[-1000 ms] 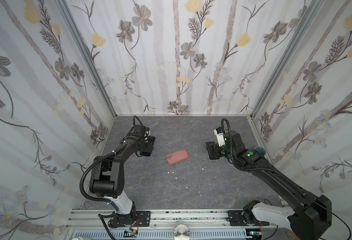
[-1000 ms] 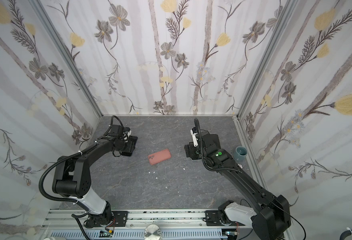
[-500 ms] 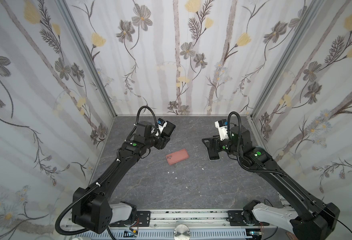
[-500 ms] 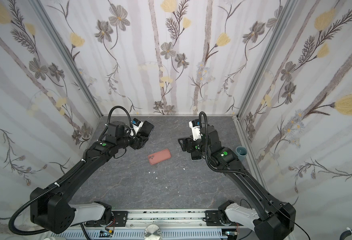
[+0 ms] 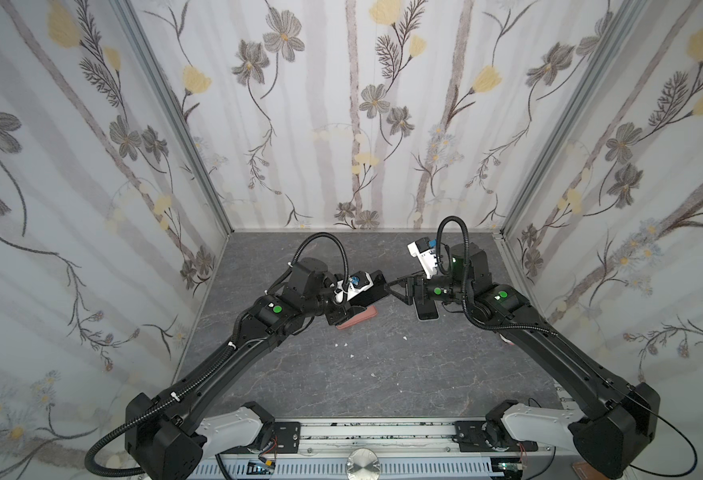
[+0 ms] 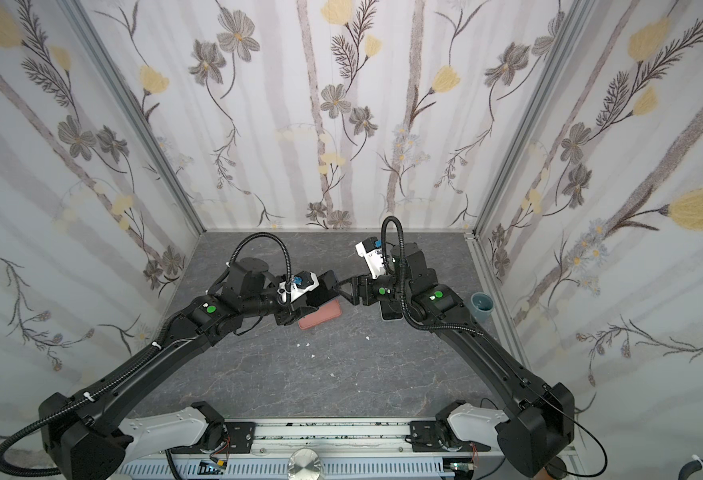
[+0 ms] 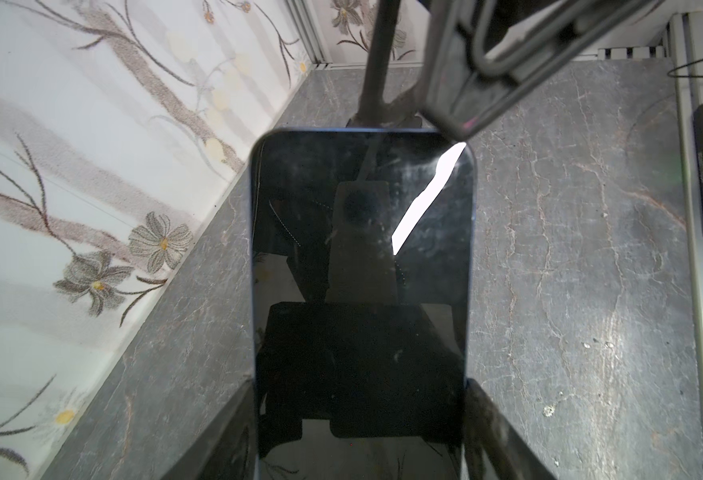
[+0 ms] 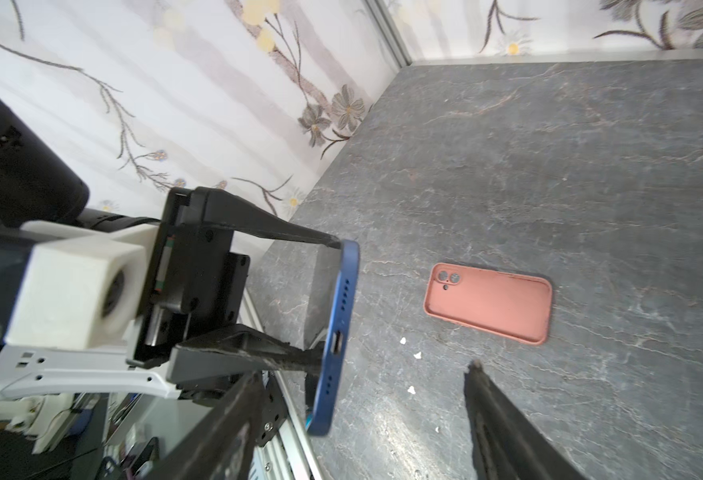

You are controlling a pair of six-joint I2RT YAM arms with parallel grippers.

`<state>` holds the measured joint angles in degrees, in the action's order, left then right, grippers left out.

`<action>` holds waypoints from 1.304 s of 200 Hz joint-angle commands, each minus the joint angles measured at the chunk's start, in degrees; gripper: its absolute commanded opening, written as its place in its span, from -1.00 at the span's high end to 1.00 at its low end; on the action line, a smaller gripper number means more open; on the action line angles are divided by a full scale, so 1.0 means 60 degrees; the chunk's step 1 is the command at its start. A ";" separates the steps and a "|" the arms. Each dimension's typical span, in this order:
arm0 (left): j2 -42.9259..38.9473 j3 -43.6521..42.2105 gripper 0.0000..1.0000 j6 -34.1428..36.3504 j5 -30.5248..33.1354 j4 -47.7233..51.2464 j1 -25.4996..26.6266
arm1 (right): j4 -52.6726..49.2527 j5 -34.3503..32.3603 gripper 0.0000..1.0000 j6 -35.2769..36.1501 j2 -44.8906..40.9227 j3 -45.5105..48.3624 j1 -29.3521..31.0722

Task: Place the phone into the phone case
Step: 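Hold the phone up with the left gripper while the right gripper grasps its edge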

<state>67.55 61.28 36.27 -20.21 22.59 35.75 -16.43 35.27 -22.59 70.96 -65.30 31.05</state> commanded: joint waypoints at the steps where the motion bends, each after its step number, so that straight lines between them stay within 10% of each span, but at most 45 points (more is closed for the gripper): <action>1: -0.0049 0.0029 0.33 0.0590 0.0441 -0.0154 0.0159 | 0.0659 0.0946 -0.44 -0.0328 0.0067 0.0007 0.0016; 162: -0.0429 -0.0162 0.39 0.1571 0.1837 -0.0024 0.0944 | 0.0451 0.2236 0.90 -0.1012 0.1411 -0.0048 0.0022; 178: -0.0567 -0.0336 0.20 0.1508 0.1997 -0.0359 0.0945 | 0.0460 0.2194 1.00 -0.1031 0.1456 -0.0081 0.0023; 217: -0.1530 -0.1421 -0.98 0.1161 0.2525 -0.2231 0.0946 | 0.0470 0.1849 1.00 -0.1146 0.1446 -0.0198 -0.0026; 261: -0.2691 -0.2380 -1.00 0.0215 0.2511 -0.3586 0.0952 | 0.0467 0.0847 1.00 -0.1501 0.1292 -0.0330 -0.0351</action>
<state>53.54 48.38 41.93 -6.04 9.37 41.43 -15.55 44.18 -29.56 79.57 -66.41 29.87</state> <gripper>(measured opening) 0.999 0.077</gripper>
